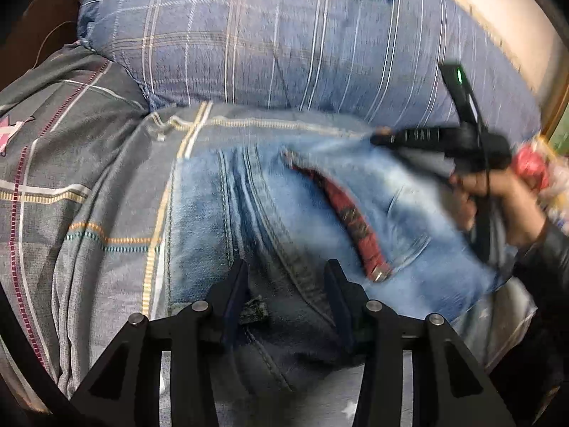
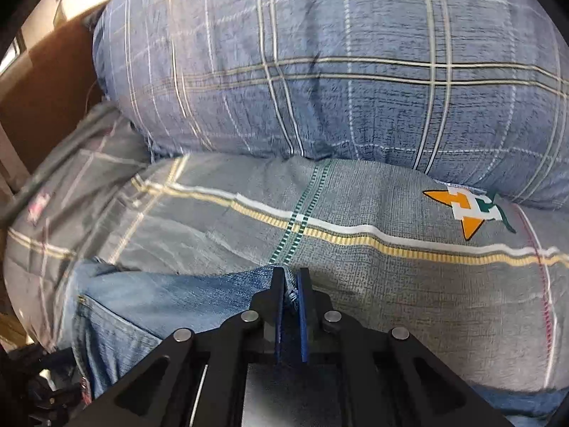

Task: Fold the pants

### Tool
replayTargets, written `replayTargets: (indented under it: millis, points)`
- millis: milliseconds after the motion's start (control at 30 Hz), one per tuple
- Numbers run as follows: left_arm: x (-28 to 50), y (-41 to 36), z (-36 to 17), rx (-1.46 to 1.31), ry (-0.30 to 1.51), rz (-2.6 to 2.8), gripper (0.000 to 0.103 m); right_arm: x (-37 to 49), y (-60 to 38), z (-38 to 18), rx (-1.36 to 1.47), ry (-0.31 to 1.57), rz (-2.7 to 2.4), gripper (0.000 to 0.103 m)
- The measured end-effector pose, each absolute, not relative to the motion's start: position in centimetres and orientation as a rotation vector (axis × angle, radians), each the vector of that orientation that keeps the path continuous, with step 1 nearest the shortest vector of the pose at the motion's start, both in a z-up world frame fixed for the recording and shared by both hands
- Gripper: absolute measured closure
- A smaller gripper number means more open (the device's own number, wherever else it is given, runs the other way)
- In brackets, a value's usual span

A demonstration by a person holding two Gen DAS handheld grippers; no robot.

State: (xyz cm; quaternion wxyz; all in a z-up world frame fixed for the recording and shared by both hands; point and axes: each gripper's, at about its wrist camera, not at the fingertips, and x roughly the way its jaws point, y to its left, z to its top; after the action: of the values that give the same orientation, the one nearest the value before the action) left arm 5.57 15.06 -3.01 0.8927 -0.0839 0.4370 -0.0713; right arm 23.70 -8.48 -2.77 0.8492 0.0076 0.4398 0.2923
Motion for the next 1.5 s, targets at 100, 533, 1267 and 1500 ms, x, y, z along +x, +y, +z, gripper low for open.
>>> replayTargets:
  millis: [100,533,1267,1500]
  points:
    - [6.3,16.3,-1.9,-0.234,0.893,-0.135,0.056,23.0,-9.5,-1.2,0.027,0.915,0.602,0.054]
    - [10.0,17.2,-5.9,-0.177,0.982,-0.037,0.056,10.5,-14.9,-2.7,0.048,0.924,0.608,0.024]
    - [12.5,-5.7,0.4,0.023,0.982,-0.357,0.056,9.3,-44.2,1.4,0.369,0.748,0.17,0.03]
    - [16.7,-10.8,-2.4,0.048,1.063,-0.359,0.056,17.6,-44.1,0.0,0.335,0.8,0.217,0.05]
